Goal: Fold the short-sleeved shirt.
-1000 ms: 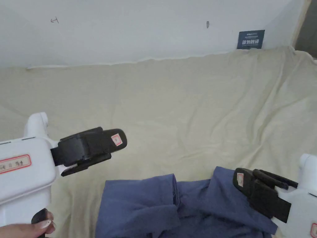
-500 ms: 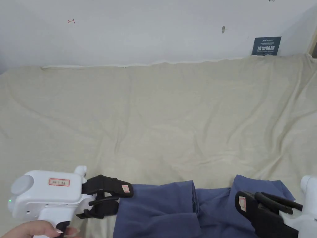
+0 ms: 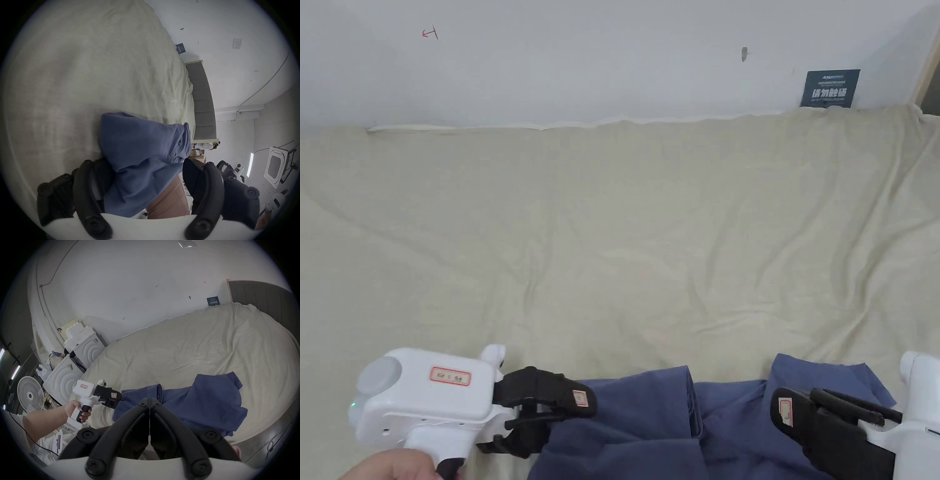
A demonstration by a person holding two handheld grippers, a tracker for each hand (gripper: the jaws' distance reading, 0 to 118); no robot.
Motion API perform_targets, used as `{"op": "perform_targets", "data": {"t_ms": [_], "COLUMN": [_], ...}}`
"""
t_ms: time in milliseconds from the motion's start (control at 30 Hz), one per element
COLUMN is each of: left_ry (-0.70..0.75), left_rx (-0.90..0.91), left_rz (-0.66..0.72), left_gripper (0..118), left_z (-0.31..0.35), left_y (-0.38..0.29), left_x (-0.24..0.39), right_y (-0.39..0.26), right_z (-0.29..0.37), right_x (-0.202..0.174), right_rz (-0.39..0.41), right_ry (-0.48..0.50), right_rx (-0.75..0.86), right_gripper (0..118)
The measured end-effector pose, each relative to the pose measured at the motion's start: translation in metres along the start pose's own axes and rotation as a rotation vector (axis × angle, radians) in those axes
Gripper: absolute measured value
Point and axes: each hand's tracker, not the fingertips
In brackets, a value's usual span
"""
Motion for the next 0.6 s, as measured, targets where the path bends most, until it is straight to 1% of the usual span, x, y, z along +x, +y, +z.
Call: {"op": "perform_targets", "data": {"t_ms": [33,67,100,133,167,200,233,300,367,467,500,600], "left_ry": [0.000,0.011,0.064,0.134,0.216,0.260,0.174,0.142,0.157,0.298,0.372,0.552], "left_rx": [-0.014,-0.055,-0.052,-0.057,-0.062,-0.036,-0.019,-0.034,-0.020,-0.004,0.017,0.055], "left_rz": [-0.016,-0.045,-0.070,-0.102,-0.124,-0.121,-0.089,-0.045,-0.055,-0.145,-0.205,-0.291], "left_gripper": [87,78,52,18,18,18,18,18,18,18,18,18], "left_z": [-0.007,-0.012,-0.021,-0.028,-0.038,-0.046,-0.042,-0.033,-0.022,-0.004,0.007,0.037], "left_y": [-0.003,0.005,0.001,-0.002,-0.005,-0.011,-0.009,-0.003,-0.006,-0.014,-0.013,-0.012], "left_x": [0.005,0.004,0.011,0.017,0.021,0.021,0.018,0.011,0.015,0.039,0.047,0.065], "right_y": [-0.001,-0.002,-0.002,-0.002,-0.003,-0.003,-0.003,-0.002,-0.001,0.001,0.002,0.004], "right_z": [-0.001,-0.002,-0.002,-0.002,-0.002,-0.001,0.000,0.003,0.006,0.006,0.006,0.005], "right_x": [0.001,0.001,0.001,0.002,0.001,0.001,0.001,0.000,0.002,0.007,0.009,0.011], "right_rz": [-0.014,-0.021,-0.025,-0.025,-0.022,-0.014,-0.003,0.023,0.027,0.001,-0.014,-0.026], "right_ry": [0.003,0.006,0.009,0.009,0.007,0.004,0.000,-0.006,-0.007,0.003,0.007,0.010], "right_rx": [-0.006,-0.011,-0.015,-0.018,-0.020,-0.021,-0.021,-0.014,-0.014,-0.013,-0.011,-0.007], "right_gripper": [1,1,1,1,1,1,1,1,1,1,1,1]}}
